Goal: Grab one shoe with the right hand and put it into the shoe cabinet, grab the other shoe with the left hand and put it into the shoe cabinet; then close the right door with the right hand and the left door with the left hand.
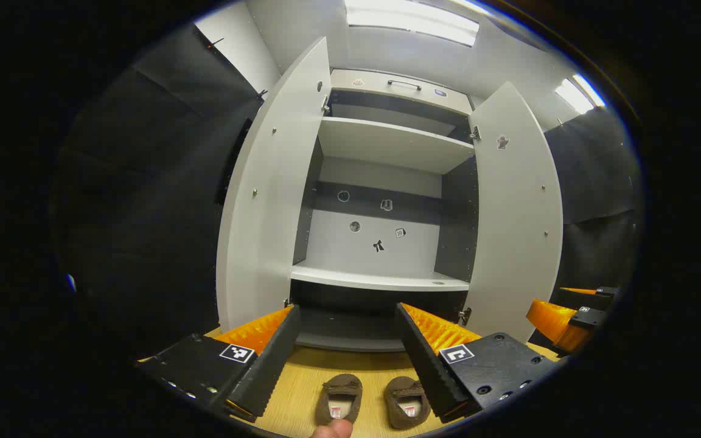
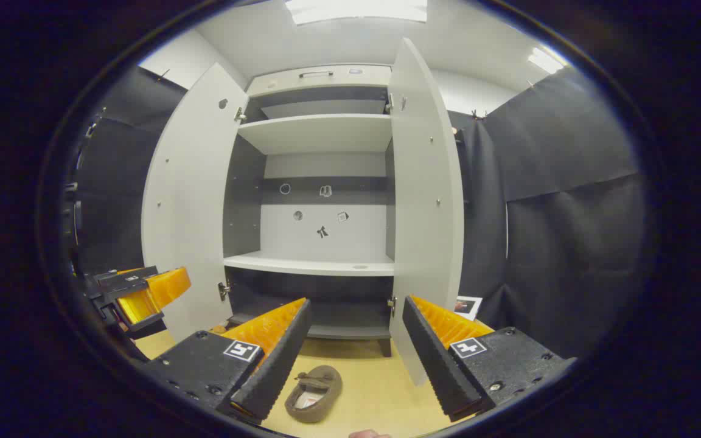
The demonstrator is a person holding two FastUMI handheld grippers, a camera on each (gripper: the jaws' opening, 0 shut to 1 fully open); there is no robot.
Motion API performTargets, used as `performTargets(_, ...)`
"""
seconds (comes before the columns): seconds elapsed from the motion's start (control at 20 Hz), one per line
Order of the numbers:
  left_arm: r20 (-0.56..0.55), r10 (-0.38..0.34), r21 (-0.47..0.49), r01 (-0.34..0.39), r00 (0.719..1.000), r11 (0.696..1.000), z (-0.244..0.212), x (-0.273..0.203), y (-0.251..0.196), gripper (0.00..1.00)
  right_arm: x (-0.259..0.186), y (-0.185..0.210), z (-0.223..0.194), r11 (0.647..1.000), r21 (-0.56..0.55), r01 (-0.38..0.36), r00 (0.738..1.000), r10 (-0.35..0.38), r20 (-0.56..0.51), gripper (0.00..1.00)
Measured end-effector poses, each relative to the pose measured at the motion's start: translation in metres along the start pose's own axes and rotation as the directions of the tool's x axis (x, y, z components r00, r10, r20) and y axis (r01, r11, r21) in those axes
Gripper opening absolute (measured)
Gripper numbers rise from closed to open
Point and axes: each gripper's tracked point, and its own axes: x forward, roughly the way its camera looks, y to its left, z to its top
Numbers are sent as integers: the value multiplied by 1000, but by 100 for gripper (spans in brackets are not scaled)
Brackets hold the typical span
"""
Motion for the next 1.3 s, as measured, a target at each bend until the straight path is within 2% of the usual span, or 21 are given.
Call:
performTargets(0.05,8,-7,3,7,1000,1000,2,1,-2,94,1,-1,0,1000,-2,2,1000,-2,3,99)
performTargets(0.1,13,-15,8,15,1000,1000,3,1,-5,99,1,-1,0,1000,-5,6,1000,-6,10,99)
performTargets(0.15,14,-20,11,20,1000,1000,3,1,-7,95,2,0,1,1000,-7,9,1000,-9,14,99)
performTargets(0.4,12,-34,13,34,999,999,3,3,-13,95,2,-1,0,1000,-3,5,1000,-5,19,98)
performTargets(0.45,12,-34,14,34,999,999,3,5,-12,94,2,-1,0,1000,-1,5,1000,-5,18,94)
performTargets(0.5,9,-34,14,34,999,999,3,5,-12,95,2,0,0,1000,3,2,1000,-2,19,94)
performTargets(0.55,7,-33,15,32,999,999,2,4,-11,94,2,0,1,1000,4,0,1000,0,20,98)
performTargets(0.6,4,-31,16,31,999,999,2,4,-11,94,1,-1,0,1000,1,-1,1000,1,20,94)
performTargets(0.65,2,-28,18,28,1000,999,2,4,-10,94,1,-1,-1,1000,-5,-2,1000,2,17,98)
performTargets(0.8,5,-18,19,18,1000,1000,3,2,-5,94,3,3,-5,1000,-17,-4,1000,4,5,98)
performTargets(1.0,5,-9,24,9,1000,1000,3,-1,0,95,3,12,-8,999,-20,-46,999,46,-28,98)
performTargets(1.05,6,-3,28,3,1000,1000,4,-4,2,94,5,17,-7,998,-18,-58,998,58,-29,94)
performTargets(1.1,11,3,30,-4,1000,1000,6,-6,4,94,9,21,-8,997,-20,-69,997,68,-35,99)
performTargets(1.15,15,8,29,-8,1000,1000,7,-7,6,99,12,28,-12,995,-20,-97,994,96,-50,99)
performTargets(1.2,15,9,28,-9,1000,1000,8,-8,7,94,14,33,-15,993,-17,-118,991,116,-67,99)
performTargets(1.3,14,13,31,-13,1000,999,8,-11,10,95,23,46,-29,988,15,-155,981,156,-117,99)
